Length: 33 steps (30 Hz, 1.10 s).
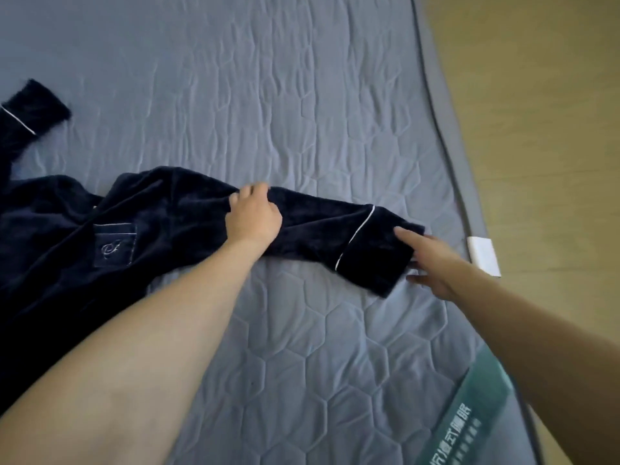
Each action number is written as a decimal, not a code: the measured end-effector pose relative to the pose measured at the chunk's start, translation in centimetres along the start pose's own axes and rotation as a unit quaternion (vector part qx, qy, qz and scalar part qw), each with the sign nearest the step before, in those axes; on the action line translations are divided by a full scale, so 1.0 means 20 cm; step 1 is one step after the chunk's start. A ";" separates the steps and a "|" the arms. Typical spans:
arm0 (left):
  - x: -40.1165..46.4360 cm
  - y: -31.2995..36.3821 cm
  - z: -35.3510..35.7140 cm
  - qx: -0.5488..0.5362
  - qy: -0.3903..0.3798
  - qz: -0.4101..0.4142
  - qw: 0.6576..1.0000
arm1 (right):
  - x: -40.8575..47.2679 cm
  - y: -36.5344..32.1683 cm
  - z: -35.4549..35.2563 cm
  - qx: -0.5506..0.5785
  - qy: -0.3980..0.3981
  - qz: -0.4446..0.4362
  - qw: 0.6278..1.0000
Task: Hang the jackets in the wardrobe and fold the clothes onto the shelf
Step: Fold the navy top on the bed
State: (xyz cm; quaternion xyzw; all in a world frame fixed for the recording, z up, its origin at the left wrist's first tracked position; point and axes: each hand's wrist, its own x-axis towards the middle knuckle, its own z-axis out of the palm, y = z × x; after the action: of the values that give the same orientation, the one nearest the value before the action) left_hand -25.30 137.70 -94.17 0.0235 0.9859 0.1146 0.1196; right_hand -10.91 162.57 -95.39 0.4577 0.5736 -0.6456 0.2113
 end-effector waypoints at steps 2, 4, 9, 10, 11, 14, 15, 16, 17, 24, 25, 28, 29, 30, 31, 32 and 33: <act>0.06 0.00 0.03 0.078 -0.110 0.034 0.990 | 0.07 0.03 0.10 -0.025 0.014 0.007 1.000; 0.13 0.02 0.05 0.107 -0.160 0.029 0.981 | 0.13 0.03 0.16 -0.054 0.085 0.015 0.995; 0.29 0.05 0.06 0.198 -0.195 0.028 0.960 | 0.16 0.00 0.17 0.107 0.148 0.001 0.983; 0.31 0.05 0.04 0.225 -0.209 0.025 0.951 | 0.15 0.01 0.18 0.170 0.099 0.000 0.981; 0.33 0.06 0.04 0.245 -0.221 0.026 0.943 | 0.13 0.03 0.17 0.199 0.058 -0.004 0.978; 0.34 0.19 0.05 0.183 -0.175 0.060 0.965 | 0.10 0.08 0.03 0.149 0.059 -0.064 0.985; 0.33 0.25 0.06 0.162 -0.149 0.087 0.972 | 0.11 0.09 -0.05 0.119 0.097 -0.088 0.984; 0.32 0.33 0.07 0.150 -0.131 0.120 0.973 | 0.12 0.10 -0.15 0.073 0.143 -0.112 0.981; 0.31 0.40 0.09 0.145 -0.118 0.153 0.970 | 0.12 0.11 -0.24 0.016 0.183 -0.133 0.974; 0.27 0.42 0.25 0.037 -0.142 0.087 0.985 | 0.08 0.22 -0.45 -0.071 0.207 -0.072 0.973; 0.23 0.35 0.27 0.031 -0.138 0.081 0.987 | 0.06 0.23 -0.39 -0.114 0.255 -0.073 0.958; -0.01 0.11 0.27 0.030 -0.054 0.138 0.988 | -0.05 0.24 -0.08 -0.204 0.405 -0.128 0.882; -0.10 0.00 0.26 0.030 -0.041 0.150 0.987 | -0.10 0.24 0.06 -0.216 0.412 -0.143 0.874; -0.19 -0.12 0.24 0.033 -0.039 0.147 0.988 | -0.14 0.25 0.21 -0.224 0.399 -0.158 0.875; -0.28 -0.26 0.21 0.044 -0.047 0.130 0.989 | -0.18 0.26 0.36 -0.234 0.373 -0.173 0.881; -0.37 -0.40 0.18 0.062 -0.058 0.101 0.991 | -0.22 0.28 0.52 -0.247 0.338 -0.191 0.888; -0.47 -0.54 0.15 0.081 -0.071 0.061 0.992 | -0.26 0.31 0.68 -0.259 0.292 -0.206 0.897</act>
State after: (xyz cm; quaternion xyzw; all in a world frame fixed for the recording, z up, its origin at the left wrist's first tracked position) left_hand -15.72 127.12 -97.43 0.1015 0.9778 0.0395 0.1793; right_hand -8.20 146.97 -95.51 0.4267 0.8377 -0.3407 0.0078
